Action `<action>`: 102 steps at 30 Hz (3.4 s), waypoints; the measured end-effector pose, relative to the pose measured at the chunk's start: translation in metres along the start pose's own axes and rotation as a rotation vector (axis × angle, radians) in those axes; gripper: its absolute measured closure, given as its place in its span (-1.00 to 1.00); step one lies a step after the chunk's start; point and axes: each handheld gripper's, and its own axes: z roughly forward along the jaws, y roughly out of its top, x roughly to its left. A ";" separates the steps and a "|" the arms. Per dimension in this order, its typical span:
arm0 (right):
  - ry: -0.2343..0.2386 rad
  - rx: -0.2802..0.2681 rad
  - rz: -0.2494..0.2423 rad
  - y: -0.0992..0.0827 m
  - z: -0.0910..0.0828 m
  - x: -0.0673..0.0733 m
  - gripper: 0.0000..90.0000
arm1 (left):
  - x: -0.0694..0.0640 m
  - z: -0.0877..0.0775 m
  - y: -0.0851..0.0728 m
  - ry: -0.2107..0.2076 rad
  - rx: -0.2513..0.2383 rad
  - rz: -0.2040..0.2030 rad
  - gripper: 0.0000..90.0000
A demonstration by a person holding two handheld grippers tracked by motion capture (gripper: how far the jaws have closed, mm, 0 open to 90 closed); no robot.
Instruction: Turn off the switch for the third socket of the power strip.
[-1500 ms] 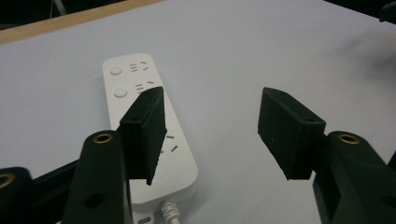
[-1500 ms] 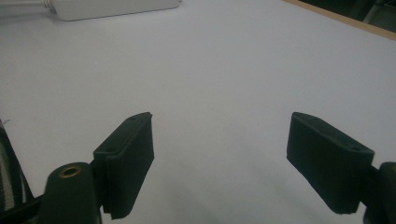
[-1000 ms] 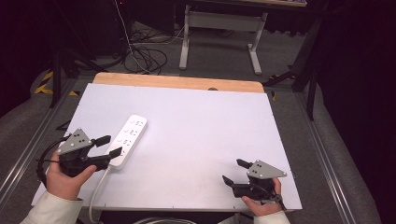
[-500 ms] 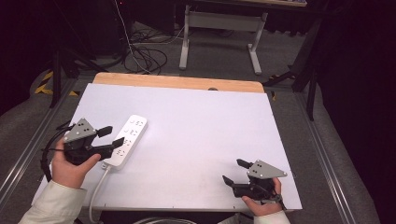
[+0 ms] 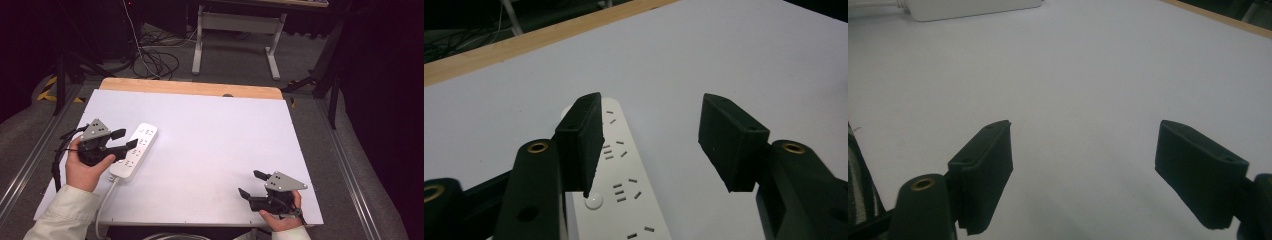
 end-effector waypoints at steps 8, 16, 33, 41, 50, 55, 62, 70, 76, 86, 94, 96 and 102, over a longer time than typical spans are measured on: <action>0.002 -0.004 -0.003 0.000 0.000 0.000 -0.48 | 0.008 0.015 -0.002 0.053 0.010 0.035 0.48; 0.002 -0.003 -0.004 0.000 -0.001 0.000 -0.48 | 0.015 0.027 -0.004 0.062 0.012 0.026 1.00; 0.005 0.002 -0.002 -0.001 0.000 0.000 -0.47 | 0.030 0.057 -0.017 0.105 0.102 0.054 1.00; 0.012 0.002 0.002 -0.001 0.000 -0.001 -0.47 | 0.034 0.069 -0.021 0.094 0.151 0.019 1.00; 0.016 0.005 -0.003 -0.001 0.000 -0.001 -0.46 | 0.039 0.077 -0.024 0.086 0.193 -0.058 1.00; 0.017 0.006 -0.003 -0.001 0.000 -0.001 -0.46 | 0.040 0.080 -0.027 0.075 0.207 -0.077 1.00; 0.021 0.006 -0.003 -0.001 0.000 -0.001 -0.46 | 0.040 0.081 -0.029 0.092 0.201 -0.078 1.00; 0.023 0.006 -0.004 -0.001 0.000 -0.001 -0.46 | 0.039 0.082 -0.030 0.102 0.207 -0.061 1.00; 0.024 0.007 -0.004 -0.001 0.000 -0.001 -0.46 | 0.037 0.085 -0.030 0.109 0.206 -0.049 1.00; 0.026 0.005 -0.006 -0.001 -0.001 0.000 -0.46 | 0.037 0.085 -0.029 0.107 0.210 -0.075 1.00; 0.028 0.008 -0.006 -0.001 -0.001 0.000 -0.46 | 0.038 0.085 -0.030 0.099 0.207 -0.094 1.00; 0.029 0.008 -0.005 -0.001 -0.001 0.000 -0.46 | 0.040 0.085 -0.030 0.092 0.201 -0.105 1.00; 0.031 0.008 -0.004 -0.001 -0.001 0.000 -0.46 | 0.039 0.085 -0.031 0.093 0.203 -0.102 1.00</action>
